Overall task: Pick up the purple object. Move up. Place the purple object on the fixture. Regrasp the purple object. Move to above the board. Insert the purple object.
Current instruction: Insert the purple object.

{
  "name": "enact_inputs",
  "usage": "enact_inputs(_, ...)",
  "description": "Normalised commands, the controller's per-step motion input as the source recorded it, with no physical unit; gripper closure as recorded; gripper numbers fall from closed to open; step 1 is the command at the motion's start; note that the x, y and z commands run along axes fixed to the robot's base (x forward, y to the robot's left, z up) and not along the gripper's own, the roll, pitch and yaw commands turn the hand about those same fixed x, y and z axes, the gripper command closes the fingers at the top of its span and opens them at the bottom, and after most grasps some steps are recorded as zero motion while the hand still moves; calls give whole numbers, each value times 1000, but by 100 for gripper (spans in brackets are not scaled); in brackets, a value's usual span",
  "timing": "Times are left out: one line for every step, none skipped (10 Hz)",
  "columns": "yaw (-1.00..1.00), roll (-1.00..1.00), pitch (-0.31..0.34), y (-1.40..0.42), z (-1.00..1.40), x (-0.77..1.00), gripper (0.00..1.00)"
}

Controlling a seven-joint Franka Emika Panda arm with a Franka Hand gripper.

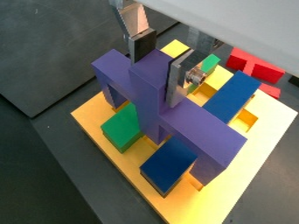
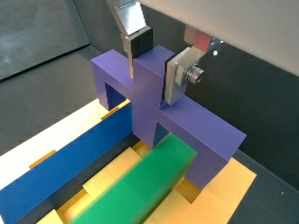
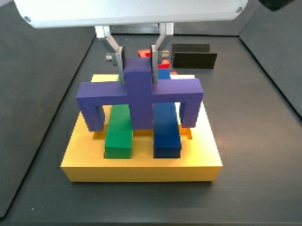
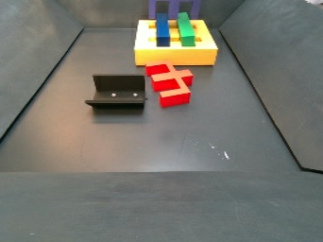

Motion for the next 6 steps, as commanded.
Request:
enact_inputs(-86, 0, 0, 0, 160, 23, 100)
enact_inputs(-69, 9, 0, 0, 169, 0, 100)
enact_inputs(-43, 29, -3, 0, 0, 0, 100)
enact_inputs(0, 44, -39, 0, -109, 0, 100)
enact_inputs(-63, 6, -49, 0, -254, 63, 100)
enact_inputs(-26, 29, -44, 0, -251, 0, 100)
